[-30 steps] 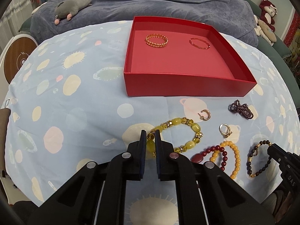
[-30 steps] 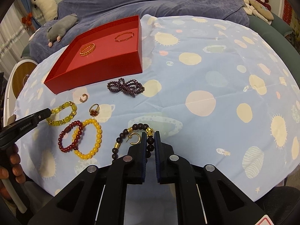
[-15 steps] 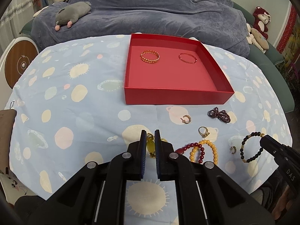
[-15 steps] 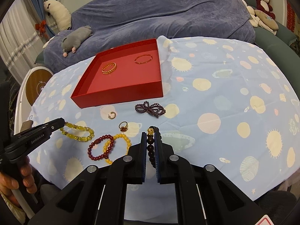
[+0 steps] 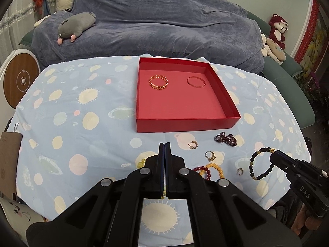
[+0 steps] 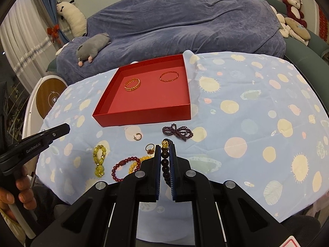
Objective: Organize jewelry
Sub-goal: 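Grasp the yellow-and-gold beaded bracelet with the left tool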
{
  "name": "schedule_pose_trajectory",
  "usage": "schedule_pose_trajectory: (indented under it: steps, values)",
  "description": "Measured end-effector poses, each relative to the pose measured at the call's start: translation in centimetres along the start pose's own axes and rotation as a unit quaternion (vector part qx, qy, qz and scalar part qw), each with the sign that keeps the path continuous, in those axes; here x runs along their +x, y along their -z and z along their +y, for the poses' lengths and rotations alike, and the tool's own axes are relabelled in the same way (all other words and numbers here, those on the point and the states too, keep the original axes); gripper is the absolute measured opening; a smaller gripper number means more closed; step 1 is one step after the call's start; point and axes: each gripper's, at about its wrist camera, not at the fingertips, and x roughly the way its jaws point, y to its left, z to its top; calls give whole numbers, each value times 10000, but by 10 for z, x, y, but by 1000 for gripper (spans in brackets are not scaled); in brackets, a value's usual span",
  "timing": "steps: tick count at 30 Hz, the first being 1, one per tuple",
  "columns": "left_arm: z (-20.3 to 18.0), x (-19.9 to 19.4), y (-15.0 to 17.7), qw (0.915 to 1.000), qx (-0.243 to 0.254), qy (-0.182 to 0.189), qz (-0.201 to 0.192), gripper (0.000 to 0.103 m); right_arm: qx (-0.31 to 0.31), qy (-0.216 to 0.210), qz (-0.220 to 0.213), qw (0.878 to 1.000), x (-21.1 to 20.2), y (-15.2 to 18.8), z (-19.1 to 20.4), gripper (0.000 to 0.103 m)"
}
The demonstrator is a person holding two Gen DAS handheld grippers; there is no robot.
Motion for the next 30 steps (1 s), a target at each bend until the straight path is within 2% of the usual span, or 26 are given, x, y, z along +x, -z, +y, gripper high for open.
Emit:
schedule_pose_trajectory:
  steps: [2, 5, 7, 10, 13, 14, 20, 21, 22, 25, 26, 27, 30]
  values:
    - [5, 2, 2, 10000, -59, 11, 11, 0, 5, 0, 24, 10000, 2, 2, -1, 8]
    - [16, 11, 13, 9995, -280, 71, 164, 6, 58, -5, 96, 9999, 5, 7, -3, 8]
    - [20, 22, 26, 9990, -325, 12, 316, 34, 82, -6, 147, 9999, 8, 10, -4, 8]
    - [19, 37, 44, 9988, -193, -132, 441, 42, 87, 5, 209, 9997, 12, 13, -4, 8]
    - [16, 48, 55, 9981, -195, -108, 569, 53, 101, -1, 244, 9997, 15, 15, -4, 8]
    - [15, 50, 57, 9980, -180, -92, 596, 53, 105, -2, 251, 9996, 15, 15, -3, 8]
    - [17, 75, 66, 9957, -315, -189, 849, 50, 105, -23, 321, 9994, 20, 17, -2, 8]
    - [17, 79, 67, 9954, -306, -235, 874, 45, 106, -28, 336, 9994, 21, 18, -1, 8]
    - [18, 82, 68, 9950, -316, -225, 917, 36, 108, -30, 353, 9993, 22, 19, -1, 8]
    - [17, 85, 69, 9952, -267, -299, 889, 22, 105, -34, 383, 9992, 25, 20, -1, 8]
    - [17, 84, 68, 9953, -257, -305, 884, 21, 107, -36, 390, 9992, 25, 20, -1, 8]
    - [17, 85, 68, 9952, -254, -286, 900, 12, 110, -44, 393, 9992, 25, 20, -1, 8]
    - [21, 79, 64, 9954, -374, -174, 863, 9, 100, -63, 380, 9992, 24, 18, 0, 8]
